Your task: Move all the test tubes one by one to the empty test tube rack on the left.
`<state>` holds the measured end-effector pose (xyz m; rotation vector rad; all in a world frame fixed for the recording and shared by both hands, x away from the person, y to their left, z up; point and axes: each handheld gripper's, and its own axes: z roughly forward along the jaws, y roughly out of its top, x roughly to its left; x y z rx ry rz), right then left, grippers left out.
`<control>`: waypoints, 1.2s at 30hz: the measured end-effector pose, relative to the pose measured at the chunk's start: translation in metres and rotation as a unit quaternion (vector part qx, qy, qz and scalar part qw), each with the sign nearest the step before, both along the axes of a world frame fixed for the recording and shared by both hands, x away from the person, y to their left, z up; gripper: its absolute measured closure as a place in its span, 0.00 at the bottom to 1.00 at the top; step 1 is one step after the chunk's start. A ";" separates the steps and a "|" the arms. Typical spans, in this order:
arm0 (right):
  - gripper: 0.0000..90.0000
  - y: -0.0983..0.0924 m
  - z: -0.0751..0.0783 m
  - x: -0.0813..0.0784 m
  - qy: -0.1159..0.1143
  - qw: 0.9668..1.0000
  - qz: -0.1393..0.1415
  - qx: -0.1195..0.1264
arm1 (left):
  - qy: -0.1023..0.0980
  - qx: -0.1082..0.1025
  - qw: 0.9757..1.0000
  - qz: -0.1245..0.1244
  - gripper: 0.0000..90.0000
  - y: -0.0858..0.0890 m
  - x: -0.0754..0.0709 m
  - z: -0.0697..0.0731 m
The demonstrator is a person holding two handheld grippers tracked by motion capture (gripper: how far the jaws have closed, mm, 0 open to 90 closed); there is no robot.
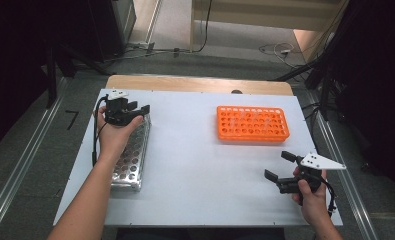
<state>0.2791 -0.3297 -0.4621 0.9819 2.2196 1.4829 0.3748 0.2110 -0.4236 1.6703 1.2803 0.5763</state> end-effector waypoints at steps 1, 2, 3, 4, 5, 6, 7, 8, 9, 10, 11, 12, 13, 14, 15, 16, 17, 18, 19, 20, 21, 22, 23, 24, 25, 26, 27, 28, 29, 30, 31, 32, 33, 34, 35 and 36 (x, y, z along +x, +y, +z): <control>0.00 0.000 0.000 0.000 0.001 1.000 -0.001 0.000 | -0.006 -0.008 1.000 -0.003 0.36 0.000 -0.003 0.002; 0.00 0.000 0.000 0.000 0.002 1.000 -0.001 -0.001 | -0.011 -0.014 1.000 -0.005 0.31 -0.001 -0.005 0.004; 0.00 0.001 0.000 0.001 0.003 1.000 -0.001 0.000 | -0.015 -0.015 1.000 -0.008 0.28 -0.002 -0.008 0.005; 0.00 0.001 0.000 0.001 0.003 1.000 -0.001 0.001 | -0.017 -0.017 1.000 -0.011 0.26 -0.003 -0.011 0.006; 0.00 0.001 0.001 0.001 0.004 1.000 -0.001 0.002 | -0.018 -0.020 1.000 -0.016 0.23 -0.004 -0.013 0.007; 0.00 0.001 0.001 0.001 0.004 1.000 -0.002 0.003 | -0.017 -0.022 0.999 -0.019 0.20 -0.005 -0.016 0.008; 0.00 0.001 0.002 0.002 0.004 1.000 -0.002 0.004 | -0.015 -0.024 0.999 -0.020 0.18 -0.006 -0.018 0.008; 0.00 0.002 0.002 0.003 0.004 1.000 -0.002 0.005 | -0.013 -0.024 0.999 -0.022 0.16 -0.007 -0.021 0.008; 0.00 0.002 0.003 0.003 0.007 1.000 0.000 0.004 | -0.012 -0.025 0.999 -0.026 0.11 -0.007 -0.023 0.007; 0.00 0.002 0.004 0.004 0.007 1.000 0.001 0.004 | -0.010 -0.025 0.999 -0.031 0.08 -0.008 -0.025 0.007; 0.00 0.002 0.005 0.005 0.008 1.000 -0.001 0.004 | -0.008 -0.028 0.999 -0.034 0.05 -0.008 -0.027 0.007; 0.00 0.002 0.007 0.006 0.007 1.000 -0.002 0.004 | -0.007 -0.030 0.999 -0.033 0.02 -0.009 -0.029 0.006; 0.00 0.002 0.008 0.007 0.009 1.000 -0.005 0.007 | -0.009 -0.032 0.999 -0.035 0.00 -0.009 -0.032 0.006; 0.00 0.002 0.008 0.008 0.010 1.000 -0.006 0.009 | -0.012 -0.036 0.999 -0.036 0.00 -0.009 -0.035 0.006; 0.00 0.003 0.009 0.010 0.011 1.000 -0.007 0.010 | -0.014 -0.040 0.998 -0.040 0.00 -0.010 -0.037 0.006; 0.00 0.004 0.010 0.011 0.011 1.000 -0.007 0.010 | -0.016 -0.042 0.998 -0.042 0.00 -0.011 -0.041 0.007; 0.00 0.004 0.011 0.013 0.010 1.000 -0.008 0.008 | -0.020 -0.044 0.998 -0.044 0.00 -0.012 -0.044 0.007; 0.00 0.005 0.012 0.014 0.010 1.000 -0.009 0.008 | -0.020 -0.046 0.998 -0.049 0.00 -0.013 -0.047 0.007; 0.00 0.006 0.013 0.016 0.011 1.000 -0.010 0.008 | -0.021 -0.047 0.997 -0.053 0.00 -0.015 -0.049 0.007; 0.00 0.007 0.013 0.018 0.010 1.000 -0.011 0.008 | -0.022 -0.048 0.997 -0.057 0.00 -0.017 -0.052 0.007; 0.00 0.008 0.014 0.020 0.010 1.000 -0.011 0.007 | -0.023 -0.048 0.997 -0.060 0.00 -0.018 -0.055 0.007; 0.00 0.009 0.014 0.022 0.008 1.000 -0.011 0.007 | -0.025 -0.051 0.996 -0.063 0.00 -0.020 -0.058 0.007; 0.00 0.009 0.015 0.024 0.008 1.000 -0.012 0.007 | -0.028 -0.054 0.996 -0.065 0.00 -0.021 -0.062 0.007; 0.00 0.010 0.015 0.026 0.010 1.000 -0.015 0.005 | -0.029 -0.057 0.996 -0.067 0.00 -0.023 -0.064 0.007; 0.00 0.010 0.016 0.028 0.010 1.000 -0.017 0.005 | -0.030 -0.057 0.995 -0.069 0.00 -0.025 -0.067 0.007; 0.00 0.011 0.016 0.030 0.009 1.000 -0.018 0.004 | -0.033 -0.059 0.995 -0.072 0.00 -0.026 -0.070 0.007; 0.00 0.011 0.017 0.032 0.009 1.000 -0.019 0.003 | -0.034 -0.059 0.995 -0.076 0.00 -0.028 -0.073 0.007; 0.00 0.012 0.018 0.034 0.010 1.000 -0.021 0.003 | -0.035 -0.061 0.994 -0.078 0.00 -0.030 -0.076 0.007; 0.00 0.012 0.019 0.037 0.009 1.000 -0.023 0.004 | -0.036 -0.061 0.994 -0.082 0.00 -0.032 -0.079 0.006; 0.00 0.012 0.020 0.039 0.009 1.000 -0.025 0.003 | -0.036 -0.060 0.994 -0.084 0.00 -0.034 -0.082 0.006; 0.00 0.012 0.021 0.042 0.007 1.000 -0.026 0.006 | -0.037 -0.061 0.994 -0.087 0.00 -0.036 -0.085 0.005; 0.00 0.012 0.022 0.044 0.007 1.000 -0.029 0.008 | -0.039 -0.063 0.993 -0.090 0.00 -0.038 -0.087 0.004; 0.00 0.013 0.022 0.046 0.007 0.999 -0.030 0.008 | -0.039 -0.064 0.993 -0.094 0.00 -0.039 -0.090 0.003; 0.00 0.013 0.023 0.049 0.007 0.999 -0.032 0.008 | -0.039 -0.063 0.993 -0.097 0.00 -0.041 -0.093 0.003; 0.00 0.014 0.023 0.051 0.006 0.999 -0.033 0.006 | -0.040 -0.067 0.992 -0.100 0.00 -0.042 -0.095 0.002; 0.00 0.015 0.023 0.054 0.009 0.999 -0.034 0.006 | -0.039 -0.066 0.992 -0.104 0.00 -0.043 -0.097 0.001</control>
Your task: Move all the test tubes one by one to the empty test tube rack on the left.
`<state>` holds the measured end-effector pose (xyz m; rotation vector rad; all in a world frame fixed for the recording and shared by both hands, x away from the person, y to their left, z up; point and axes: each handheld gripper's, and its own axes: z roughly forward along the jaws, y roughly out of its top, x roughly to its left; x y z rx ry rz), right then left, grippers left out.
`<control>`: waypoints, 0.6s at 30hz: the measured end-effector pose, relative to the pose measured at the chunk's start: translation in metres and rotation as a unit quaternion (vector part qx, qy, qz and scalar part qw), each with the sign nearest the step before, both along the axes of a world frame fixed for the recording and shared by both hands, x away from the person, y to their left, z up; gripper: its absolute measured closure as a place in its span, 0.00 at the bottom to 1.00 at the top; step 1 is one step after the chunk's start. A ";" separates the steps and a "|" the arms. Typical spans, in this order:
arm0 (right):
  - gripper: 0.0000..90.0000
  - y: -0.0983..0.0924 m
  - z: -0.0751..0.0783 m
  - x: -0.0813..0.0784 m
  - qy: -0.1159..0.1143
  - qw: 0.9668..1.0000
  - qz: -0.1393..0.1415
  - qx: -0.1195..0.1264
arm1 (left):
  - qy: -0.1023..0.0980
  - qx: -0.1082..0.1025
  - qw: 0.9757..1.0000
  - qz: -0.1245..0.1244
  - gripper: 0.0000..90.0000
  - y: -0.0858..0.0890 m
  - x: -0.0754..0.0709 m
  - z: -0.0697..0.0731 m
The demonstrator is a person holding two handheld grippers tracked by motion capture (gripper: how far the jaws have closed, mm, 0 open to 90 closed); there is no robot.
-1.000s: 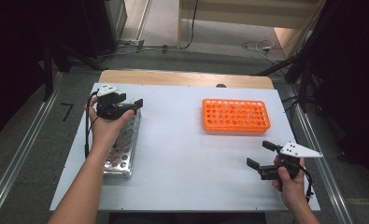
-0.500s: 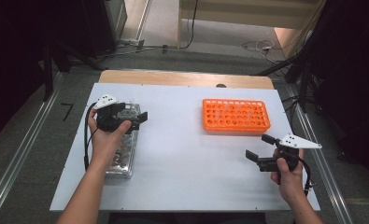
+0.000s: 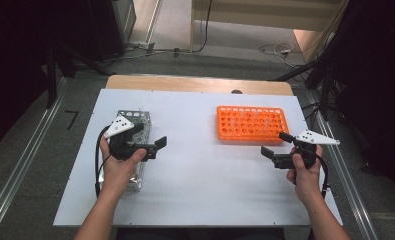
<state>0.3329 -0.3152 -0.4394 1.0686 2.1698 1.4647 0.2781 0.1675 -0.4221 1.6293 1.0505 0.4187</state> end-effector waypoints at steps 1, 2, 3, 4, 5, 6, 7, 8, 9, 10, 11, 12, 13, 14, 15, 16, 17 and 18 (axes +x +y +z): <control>0.00 0.001 -0.001 0.003 0.001 1.000 0.001 -0.001 | 0.000 0.005 1.000 -0.003 0.00 -0.001 -0.001 0.000; 0.00 0.002 -0.001 0.006 0.002 1.000 -0.001 -0.001 | -0.001 0.006 1.000 -0.005 0.00 -0.003 -0.003 -0.001; 0.00 0.002 -0.002 0.009 0.005 1.000 -0.003 0.000 | -0.001 0.004 1.000 -0.005 0.00 -0.003 -0.004 -0.001; 0.00 0.003 -0.003 0.011 0.006 1.000 -0.006 -0.001 | -0.002 0.001 1.000 -0.005 0.00 -0.003 -0.005 -0.001; 0.02 0.003 -0.004 0.014 0.007 1.000 -0.011 -0.001 | -0.003 -0.002 1.000 -0.006 0.00 -0.004 -0.006 -0.001; 0.04 0.004 -0.004 0.017 0.008 1.000 -0.018 -0.001 | -0.003 0.000 1.000 -0.007 0.00 -0.004 -0.007 -0.002; 0.05 0.005 -0.005 0.021 0.010 1.000 -0.020 -0.002 | -0.003 0.002 1.000 -0.007 0.00 -0.004 -0.008 -0.002; 0.06 0.005 -0.006 0.024 0.009 1.000 -0.024 -0.004 | -0.003 -0.001 1.000 -0.006 0.00 -0.004 -0.008 -0.002; 0.09 0.006 -0.007 0.026 0.010 0.999 -0.029 -0.008 | -0.003 -0.004 1.000 -0.007 0.00 -0.004 -0.009 -0.003; 0.13 0.007 -0.007 0.029 0.011 0.999 -0.033 -0.010 | -0.002 -0.004 1.000 -0.008 0.00 -0.004 -0.009 -0.003; 0.17 0.007 -0.008 0.031 0.012 0.999 -0.040 -0.011 | -0.001 -0.003 1.000 -0.008 0.00 -0.005 -0.010 -0.004; 0.22 0.008 -0.009 0.034 0.014 0.999 -0.046 -0.013 | 0.000 -0.003 1.000 -0.011 0.00 -0.006 -0.010 -0.004; 0.27 0.009 -0.010 0.036 0.014 0.998 -0.053 -0.014 | 0.000 -0.003 1.000 -0.012 0.00 -0.007 -0.011 -0.005; 0.33 0.009 -0.011 0.038 0.016 0.997 -0.067 -0.019 | 0.000 -0.005 1.000 -0.014 0.00 -0.008 -0.011 -0.005; 0.39 0.009 -0.012 0.041 0.019 0.997 -0.077 -0.021 | 0.000 -0.004 1.000 -0.015 0.00 -0.008 -0.011 -0.005; 0.43 0.009 -0.013 0.043 0.021 0.996 -0.083 -0.023 | 0.000 -0.003 1.000 -0.016 0.00 -0.009 -0.012 -0.004; 0.46 0.010 -0.015 0.045 0.022 0.995 -0.091 -0.029 | -0.001 -0.004 1.000 -0.017 0.00 -0.009 -0.012 -0.004; 0.50 0.010 -0.016 0.047 0.026 0.994 -0.097 -0.033 | -0.001 -0.006 1.000 -0.018 0.00 -0.010 -0.012 -0.004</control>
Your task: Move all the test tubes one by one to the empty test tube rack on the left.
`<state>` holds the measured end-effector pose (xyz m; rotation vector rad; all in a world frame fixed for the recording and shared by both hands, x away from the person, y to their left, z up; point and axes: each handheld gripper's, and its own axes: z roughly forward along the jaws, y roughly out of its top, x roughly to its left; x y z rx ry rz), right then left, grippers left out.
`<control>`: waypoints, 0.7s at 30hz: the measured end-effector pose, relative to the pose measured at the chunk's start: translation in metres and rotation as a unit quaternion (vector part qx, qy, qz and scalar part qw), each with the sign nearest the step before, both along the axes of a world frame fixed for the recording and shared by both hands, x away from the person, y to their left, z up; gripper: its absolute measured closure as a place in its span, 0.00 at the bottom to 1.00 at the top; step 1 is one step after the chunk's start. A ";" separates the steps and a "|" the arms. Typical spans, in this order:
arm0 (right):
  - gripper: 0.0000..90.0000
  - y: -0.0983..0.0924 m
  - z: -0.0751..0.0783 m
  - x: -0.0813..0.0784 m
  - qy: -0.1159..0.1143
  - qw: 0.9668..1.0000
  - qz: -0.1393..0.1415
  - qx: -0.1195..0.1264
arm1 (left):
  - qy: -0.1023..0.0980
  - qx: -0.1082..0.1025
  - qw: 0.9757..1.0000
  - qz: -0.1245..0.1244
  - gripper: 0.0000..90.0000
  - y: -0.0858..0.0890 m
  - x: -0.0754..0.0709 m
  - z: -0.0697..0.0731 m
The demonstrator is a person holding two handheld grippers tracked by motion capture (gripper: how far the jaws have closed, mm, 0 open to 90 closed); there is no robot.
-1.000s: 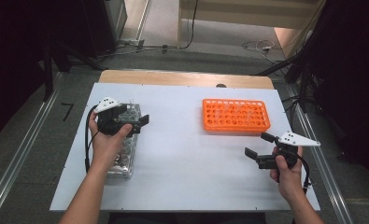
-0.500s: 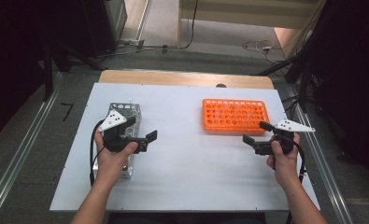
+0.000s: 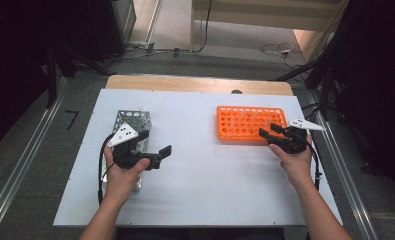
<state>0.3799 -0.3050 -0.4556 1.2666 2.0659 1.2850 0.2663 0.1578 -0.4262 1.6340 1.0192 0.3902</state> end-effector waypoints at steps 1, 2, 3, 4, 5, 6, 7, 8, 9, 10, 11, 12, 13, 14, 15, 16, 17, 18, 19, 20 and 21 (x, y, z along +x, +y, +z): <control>0.52 0.000 -0.001 0.002 0.003 1.000 -0.005 -0.006 | 0.001 0.000 1.000 -0.001 0.00 0.000 0.000 0.000; 0.54 0.000 -0.002 0.003 0.004 1.000 -0.009 -0.009 | 0.001 0.000 1.000 -0.001 0.00 -0.001 -0.001 0.000; 0.56 0.000 -0.003 0.005 0.007 1.000 -0.011 -0.009 | 0.000 0.000 1.000 -0.003 0.00 -0.002 -0.001 0.000; 0.58 0.000 -0.004 0.006 0.008 1.000 -0.010 -0.007 | 0.000 0.002 1.000 -0.004 0.00 -0.003 -0.001 0.000; 0.60 0.001 -0.005 0.007 0.007 1.000 -0.011 -0.011 | -0.001 0.002 1.000 -0.005 0.00 -0.003 -0.001 0.000; 0.62 0.001 -0.006 0.008 0.010 1.000 -0.012 -0.012 | -0.001 0.001 1.000 -0.006 0.00 -0.004 -0.001 0.000; 0.62 0.001 -0.007 0.010 0.013 1.000 -0.010 -0.011 | 0.000 0.001 1.000 -0.007 0.00 -0.004 -0.001 0.000; 0.63 0.002 -0.008 0.011 0.015 1.000 -0.010 -0.013 | 0.000 0.000 1.000 -0.007 0.00 -0.004 -0.001 0.000; 0.64 0.003 -0.008 0.011 0.015 1.000 -0.010 -0.016 | 0.000 -0.001 1.000 -0.008 0.00 -0.004 -0.001 0.000; 0.65 0.003 -0.009 0.012 0.015 1.000 -0.011 -0.018 | 0.000 -0.002 1.000 -0.008 0.00 -0.005 -0.001 0.000; 0.66 0.004 -0.010 0.012 0.015 1.000 -0.012 -0.019 | 0.000 -0.001 1.000 -0.008 0.00 -0.005 -0.001 0.000; 0.68 0.005 -0.010 0.013 0.014 1.000 -0.012 -0.022 | -0.001 0.000 1.000 -0.007 0.00 -0.004 -0.002 0.000; 0.68 0.005 -0.011 0.013 0.014 1.000 -0.014 -0.024 | -0.001 -0.001 1.000 -0.008 0.00 -0.004 -0.002 -0.001; 0.69 0.006 -0.012 0.014 0.016 0.999 -0.014 -0.023 | 0.000 -0.002 1.000 -0.008 0.00 -0.004 -0.002 -0.001; 0.69 0.006 -0.013 0.014 0.016 0.999 -0.016 -0.025 | 0.000 -0.003 1.000 -0.008 0.00 -0.004 -0.002 -0.001; 0.70 0.007 -0.013 0.014 0.017 0.999 -0.016 -0.027 | 0.000 -0.003 1.000 -0.008 0.00 -0.004 -0.002 -0.002; 0.71 0.007 -0.014 0.015 0.015 0.999 -0.017 -0.029 | 0.000 -0.003 1.000 -0.007 0.00 -0.004 -0.002 -0.002; 0.71 0.008 -0.015 0.015 0.014 0.999 -0.018 -0.031 | 0.001 -0.005 1.000 -0.007 0.00 -0.004 -0.002 -0.002; 0.72 0.008 -0.015 0.015 0.010 0.999 -0.022 -0.035 | 0.001 -0.005 1.000 -0.007 0.00 -0.004 -0.001 -0.002; 0.72 0.008 -0.015 0.015 0.008 0.999 -0.025 -0.037 | 0.001 -0.006 1.000 -0.007 0.00 -0.004 -0.001 -0.002; 0.72 0.008 -0.016 0.015 0.007 0.999 -0.026 -0.039 | 0.001 -0.005 1.000 -0.007 0.00 -0.004 -0.001 -0.002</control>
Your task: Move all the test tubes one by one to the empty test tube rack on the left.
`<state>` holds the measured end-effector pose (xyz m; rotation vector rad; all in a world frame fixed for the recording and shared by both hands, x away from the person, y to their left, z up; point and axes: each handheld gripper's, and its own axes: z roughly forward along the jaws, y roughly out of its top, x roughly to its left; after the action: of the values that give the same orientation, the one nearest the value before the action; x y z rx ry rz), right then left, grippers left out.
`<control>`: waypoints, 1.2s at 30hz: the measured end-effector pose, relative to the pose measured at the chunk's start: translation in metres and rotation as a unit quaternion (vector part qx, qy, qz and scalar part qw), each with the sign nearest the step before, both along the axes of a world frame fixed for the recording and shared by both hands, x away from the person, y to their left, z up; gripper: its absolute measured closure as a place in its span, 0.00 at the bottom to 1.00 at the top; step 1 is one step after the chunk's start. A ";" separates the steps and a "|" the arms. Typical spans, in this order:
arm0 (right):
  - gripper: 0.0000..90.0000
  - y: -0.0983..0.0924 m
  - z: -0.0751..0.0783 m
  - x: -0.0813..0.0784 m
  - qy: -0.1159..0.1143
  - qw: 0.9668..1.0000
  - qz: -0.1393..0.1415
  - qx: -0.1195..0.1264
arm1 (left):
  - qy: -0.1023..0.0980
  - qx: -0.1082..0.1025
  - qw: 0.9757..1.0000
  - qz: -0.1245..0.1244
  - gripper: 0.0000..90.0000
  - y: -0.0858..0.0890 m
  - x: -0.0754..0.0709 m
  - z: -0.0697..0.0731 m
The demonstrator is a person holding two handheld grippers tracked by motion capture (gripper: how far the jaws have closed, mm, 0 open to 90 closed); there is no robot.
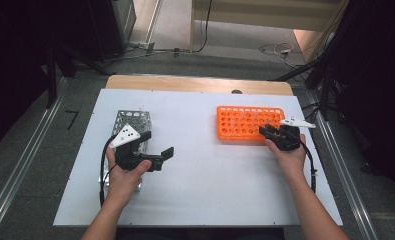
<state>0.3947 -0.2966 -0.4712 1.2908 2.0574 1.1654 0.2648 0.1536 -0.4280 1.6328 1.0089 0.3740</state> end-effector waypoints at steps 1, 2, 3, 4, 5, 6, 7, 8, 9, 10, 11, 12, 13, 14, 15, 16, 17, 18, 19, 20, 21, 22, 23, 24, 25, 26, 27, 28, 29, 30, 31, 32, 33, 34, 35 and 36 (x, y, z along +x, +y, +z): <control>0.72 0.000 0.000 0.000 -0.001 1.000 -0.002 0.000 | 0.000 -0.001 1.000 0.000 0.00 0.000 0.000 0.000; 0.73 0.001 0.000 0.000 -0.002 1.000 -0.003 0.001 | 0.001 -0.001 1.000 0.000 0.00 0.000 0.000 0.000; 0.74 0.001 0.000 0.000 -0.002 1.000 -0.004 0.000 | 0.001 -0.001 1.000 0.000 0.00 -0.001 0.000 0.000; 0.76 0.001 -0.001 0.000 -0.004 1.000 -0.005 -0.002 | 0.001 0.001 1.000 -0.001 0.00 -0.001 0.000 0.000; 0.78 0.001 -0.001 0.000 -0.006 1.000 -0.005 -0.004 | 0.001 0.001 1.000 -0.001 0.00 -0.001 0.000 0.000; 0.80 0.001 -0.001 0.000 -0.006 1.000 -0.007 -0.006 | 0.001 0.001 1.000 -0.001 0.00 -0.001 0.000 0.000; 0.81 0.001 0.000 0.000 -0.005 1.000 -0.011 -0.007 | 0.001 0.000 1.000 -0.001 0.00 -0.001 0.000 0.000; 0.82 0.000 0.000 0.000 -0.005 1.000 -0.013 -0.008 | 0.001 -0.001 1.000 -0.001 0.00 -0.001 0.000 0.000; 0.82 -0.001 0.000 0.000 -0.006 1.000 -0.012 -0.005 | 0.001 -0.001 1.000 -0.001 0.00 -0.001 0.000 0.000; 0.82 -0.002 0.000 0.000 -0.005 1.000 -0.013 -0.002 | 0.001 -0.001 1.000 -0.001 0.00 -0.001 0.000 0.000; 0.82 -0.002 0.001 0.000 -0.005 1.000 -0.013 0.001 | 0.001 -0.001 1.000 0.000 0.00 -0.001 0.000 0.000; 0.82 -0.003 0.001 0.000 -0.006 1.000 -0.013 0.002 | 0.001 -0.001 1.000 -0.001 0.00 -0.001 0.000 0.000; 0.82 -0.003 0.002 0.000 -0.008 1.000 -0.012 0.004 | 0.001 -0.001 1.000 0.000 0.00 -0.001 0.000 0.000; 0.82 -0.004 0.002 0.000 -0.010 1.000 -0.011 0.006 | 0.001 -0.001 1.000 0.000 0.00 -0.001 0.000 0.000; 0.82 -0.004 0.003 -0.001 -0.010 1.000 -0.010 0.010 | 0.001 -0.001 1.000 0.000 0.00 -0.001 0.000 0.000; 0.82 -0.005 0.004 -0.001 -0.013 1.000 -0.009 0.014 | 0.001 -0.002 1.000 0.001 0.00 -0.001 0.000 0.000; 0.82 -0.005 0.006 -0.002 -0.012 1.000 -0.009 0.019 | 0.001 -0.002 1.000 0.001 0.00 -0.001 0.000 0.000; 0.82 -0.005 0.007 -0.002 -0.015 1.000 -0.009 0.020 | 0.001 -0.001 1.000 0.001 0.00 -0.001 0.000 0.000; 0.82 -0.006 0.008 -0.003 -0.017 1.000 -0.007 0.020 | 0.001 -0.001 1.000 0.001 0.00 -0.001 0.000 0.000; 0.82 -0.006 0.009 -0.003 -0.018 1.000 -0.008 0.022 | 0.001 -0.001 1.000 0.000 0.00 -0.001 0.000 0.000; 0.82 -0.007 0.011 -0.004 -0.020 0.999 -0.007 0.024 | 0.000 -0.001 1.000 0.000 0.00 -0.001 0.000 0.000; 0.82 -0.008 0.012 -0.005 -0.022 0.999 -0.009 0.026 | 0.000 -0.001 1.000 -0.001 0.00 -0.001 0.000 0.001; 0.82 -0.009 0.014 -0.005 -0.025 0.999 -0.007 0.027 | 0.000 0.000 1.000 -0.001 0.00 -0.001 0.000 0.001; 0.82 -0.010 0.015 -0.006 -0.027 0.999 -0.009 0.029 | 0.000 0.000 1.000 -0.001 0.00 -0.001 0.000 0.001; 0.82 -0.011 0.017 -0.007 -0.031 0.999 -0.009 0.032 | 0.000 0.000 1.000 -0.001 0.00 -0.001 0.000 0.001; 0.82 -0.012 0.019 -0.008 -0.033 0.999 -0.007 0.035 | 0.000 -0.002 1.000 -0.001 0.00 -0.002 0.000 0.001; 0.82 -0.012 0.021 -0.009 -0.036 0.999 -0.007 0.037 | 0.000 -0.001 1.000 -0.001 0.00 -0.002 -0.001 0.001; 0.82 -0.013 0.022 -0.010 -0.038 0.999 -0.006 0.039 | 0.000 -0.001 1.000 -0.002 0.00 -0.003 -0.001 0.001; 0.82 -0.014 0.024 -0.012 -0.040 0.998 -0.005 0.041 | 0.000 -0.001 1.000 -0.002 0.00 -0.003 -0.001 0.001; 0.82 -0.014 0.026 -0.013 -0.043 0.998 -0.003 0.041 | -0.001 0.000 1.000 -0.002 0.00 -0.003 -0.001 0.001; 0.82 -0.014 0.027 -0.015 -0.044 0.998 0.000 0.043 | -0.001 0.000 1.000 -0.003 0.00 -0.004 -0.001 0.001; 0.82 -0.014 0.029 -0.016 -0.045 0.998 0.001 0.046 | -0.002 0.000 1.000 -0.004 0.00 -0.004 -0.001 0.001; 0.82 -0.014 0.031 -0.018 -0.045 0.998 0.005 0.049 | -0.001 0.001 1.000 -0.004 0.00 -0.005 -0.001 0.001; 0.82 -0.013 0.032 -0.020 -0.046 0.998 0.010 0.050 | -0.002 0.001 1.000 -0.005 0.00 -0.005 -0.001 0.002; 0.82 -0.011 0.033 -0.023 -0.048 0.998 0.014 0.050 | -0.002 -0.001 1.000 -0.005 0.00 -0.006 -0.001 0.002; 0.82 -0.010 0.035 -0.025 -0.051 0.997 0.019 0.050 | -0.003 0.000 1.000 -0.005 0.00 -0.007 -0.001 0.002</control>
<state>0.3698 -0.3062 -0.4365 1.2162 1.9813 1.3379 0.2641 0.1470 -0.4260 1.6351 0.9966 0.3709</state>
